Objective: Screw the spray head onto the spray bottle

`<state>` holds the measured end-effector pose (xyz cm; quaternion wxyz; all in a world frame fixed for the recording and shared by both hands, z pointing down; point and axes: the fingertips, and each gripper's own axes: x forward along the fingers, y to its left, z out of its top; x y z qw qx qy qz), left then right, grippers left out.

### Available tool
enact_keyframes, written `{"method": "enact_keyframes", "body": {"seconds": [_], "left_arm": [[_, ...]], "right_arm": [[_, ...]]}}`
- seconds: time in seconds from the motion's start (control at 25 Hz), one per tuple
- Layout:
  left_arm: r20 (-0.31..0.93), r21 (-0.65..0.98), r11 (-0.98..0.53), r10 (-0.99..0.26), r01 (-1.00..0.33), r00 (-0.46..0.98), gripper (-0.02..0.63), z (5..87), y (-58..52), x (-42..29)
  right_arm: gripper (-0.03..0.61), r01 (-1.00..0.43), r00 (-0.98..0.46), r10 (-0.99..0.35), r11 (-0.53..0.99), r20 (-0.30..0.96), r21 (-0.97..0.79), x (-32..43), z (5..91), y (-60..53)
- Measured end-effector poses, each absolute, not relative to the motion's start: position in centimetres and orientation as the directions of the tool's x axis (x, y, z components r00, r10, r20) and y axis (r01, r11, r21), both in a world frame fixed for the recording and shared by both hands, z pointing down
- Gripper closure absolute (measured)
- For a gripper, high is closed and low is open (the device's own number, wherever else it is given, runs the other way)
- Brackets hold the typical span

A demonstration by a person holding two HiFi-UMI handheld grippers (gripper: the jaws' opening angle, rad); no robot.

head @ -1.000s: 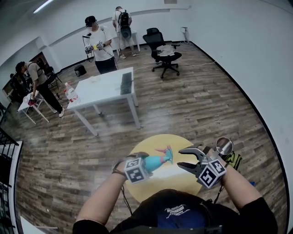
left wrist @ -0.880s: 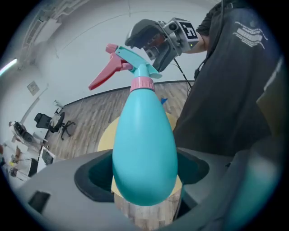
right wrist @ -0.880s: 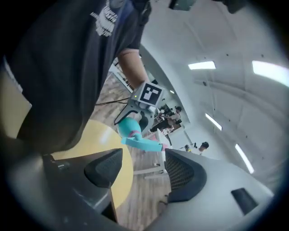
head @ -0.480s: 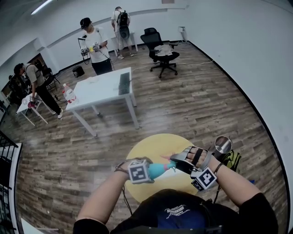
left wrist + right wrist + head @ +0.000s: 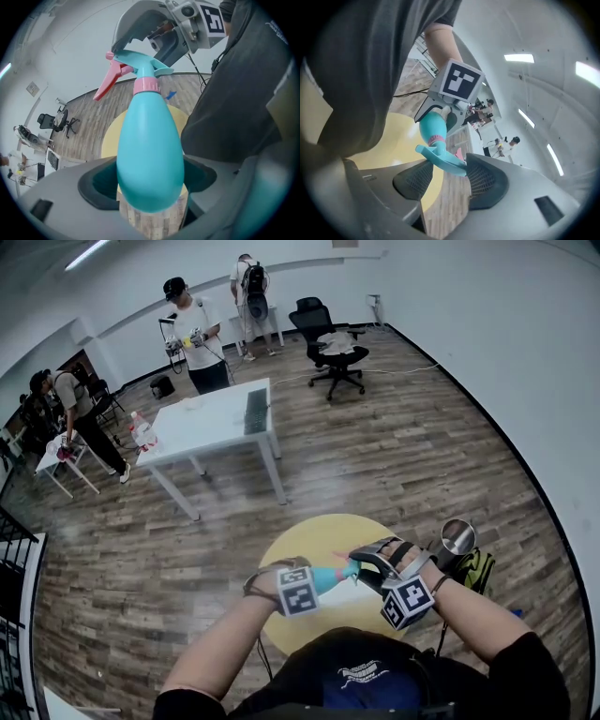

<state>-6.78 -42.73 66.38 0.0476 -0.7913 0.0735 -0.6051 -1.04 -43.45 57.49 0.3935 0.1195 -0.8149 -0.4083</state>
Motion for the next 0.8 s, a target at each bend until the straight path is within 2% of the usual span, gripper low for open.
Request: {"method": "enact_keyframes", "body": {"seconds": [0.32,0.68,0.8], "left_arm": [[0.957,-0.217,-0.974,-0.225,-0.064,0.185,0.19,68.1,-43.3,-6.8],[0.963,-0.208,-0.977,-0.213,-0.046,0.165,0.19,69.8,-42.5,-6.8],[0.96,-0.208,-0.977,-0.213,-0.045,0.18,0.195,69.9,-42.3,-6.4]], "right_arm": [[0.341,-0.066,-0.589,-0.482,0.829,0.649,0.556,-0.7,58.6,-44.1],[0.339,-0.138,-0.605,-0.412,0.897,0.681,0.42,-1.4,59.1,-43.9],[0.341,-0.2,-0.637,-0.387,0.918,0.666,0.341,-1.6,58.7,-44.3]]}}
